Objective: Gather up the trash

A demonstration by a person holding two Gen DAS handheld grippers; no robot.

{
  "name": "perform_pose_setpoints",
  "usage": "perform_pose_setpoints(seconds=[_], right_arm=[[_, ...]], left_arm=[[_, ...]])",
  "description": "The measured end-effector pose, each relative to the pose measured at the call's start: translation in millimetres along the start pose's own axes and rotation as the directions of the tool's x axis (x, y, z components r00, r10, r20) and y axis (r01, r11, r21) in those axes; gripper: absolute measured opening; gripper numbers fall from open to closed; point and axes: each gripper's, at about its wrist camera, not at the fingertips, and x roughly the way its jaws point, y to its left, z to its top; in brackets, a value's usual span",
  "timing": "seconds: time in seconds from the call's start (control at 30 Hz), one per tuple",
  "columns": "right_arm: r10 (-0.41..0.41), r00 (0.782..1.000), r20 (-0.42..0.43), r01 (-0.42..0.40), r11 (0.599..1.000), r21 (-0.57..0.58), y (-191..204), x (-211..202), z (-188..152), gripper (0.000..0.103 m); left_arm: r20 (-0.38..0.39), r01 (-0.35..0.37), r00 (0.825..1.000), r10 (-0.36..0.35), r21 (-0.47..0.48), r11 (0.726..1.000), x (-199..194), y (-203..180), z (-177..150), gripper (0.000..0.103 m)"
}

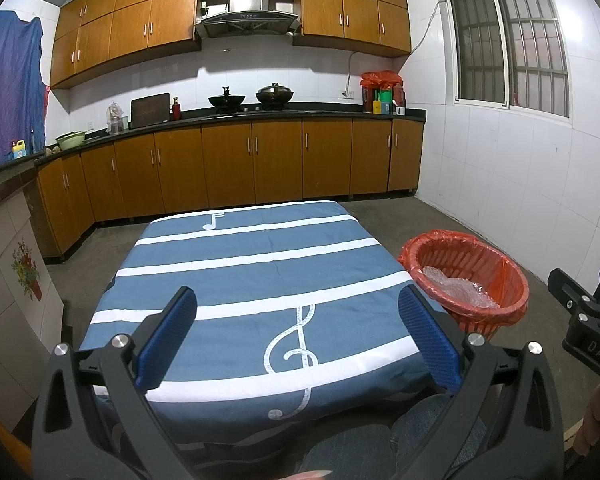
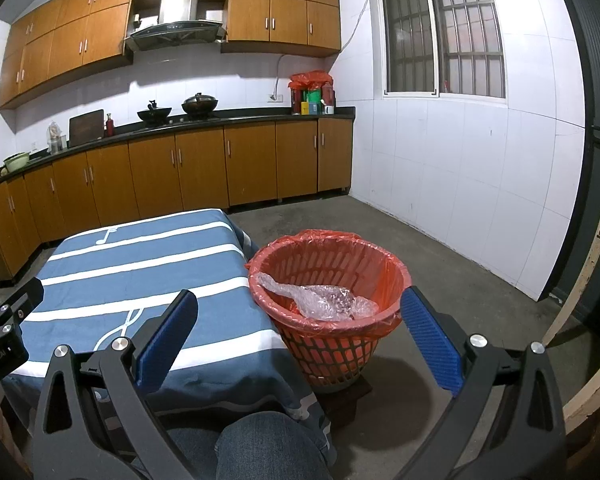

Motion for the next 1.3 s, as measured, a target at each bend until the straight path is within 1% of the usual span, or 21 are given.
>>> perform_pose_setpoints(seconds=[1.3], right_arm=[[0.001,1.0,-0.004,-0.001,1.0,0.0,-0.7,0.1,0.6,0.1]], left_arm=[[-0.008,-0.002,1.0,0.002,0.0,1.0,5.8,0.0,-6.2,0.099]])
